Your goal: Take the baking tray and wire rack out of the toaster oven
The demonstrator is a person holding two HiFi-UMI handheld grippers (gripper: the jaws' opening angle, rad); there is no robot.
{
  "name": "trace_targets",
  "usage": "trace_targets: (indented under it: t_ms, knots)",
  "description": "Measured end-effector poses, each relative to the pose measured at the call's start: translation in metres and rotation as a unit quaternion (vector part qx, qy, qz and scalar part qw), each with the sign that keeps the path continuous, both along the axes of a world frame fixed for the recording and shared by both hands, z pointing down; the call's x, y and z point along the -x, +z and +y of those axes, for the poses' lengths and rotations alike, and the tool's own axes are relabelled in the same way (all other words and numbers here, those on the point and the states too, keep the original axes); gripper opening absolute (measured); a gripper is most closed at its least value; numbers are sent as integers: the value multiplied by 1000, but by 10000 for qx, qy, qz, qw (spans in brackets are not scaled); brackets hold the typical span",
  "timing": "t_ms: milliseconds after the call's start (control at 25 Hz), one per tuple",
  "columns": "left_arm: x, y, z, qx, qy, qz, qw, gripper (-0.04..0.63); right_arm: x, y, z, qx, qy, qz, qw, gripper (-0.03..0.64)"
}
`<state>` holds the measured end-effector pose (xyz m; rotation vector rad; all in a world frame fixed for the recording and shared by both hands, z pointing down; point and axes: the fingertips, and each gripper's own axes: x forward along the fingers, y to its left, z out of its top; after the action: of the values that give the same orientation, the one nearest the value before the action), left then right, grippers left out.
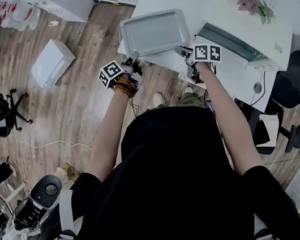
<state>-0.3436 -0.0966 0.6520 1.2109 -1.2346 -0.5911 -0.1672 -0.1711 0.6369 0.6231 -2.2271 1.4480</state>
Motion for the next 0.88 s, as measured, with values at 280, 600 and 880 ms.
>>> trace_targets:
  t_ms: [280,600,880]
  knots:
    - [-9,14,-10,215,391,-174,9989,41,-9,25,-11,292,391,371,9981,126]
    - [-30,25,-4,280,1019,99,9944,240,-16,37,-18,108,593,793,9950,167]
    - [-37,44,11,806,1243,78,9889,261,-20,35,-16,-116,501,951,9941,238]
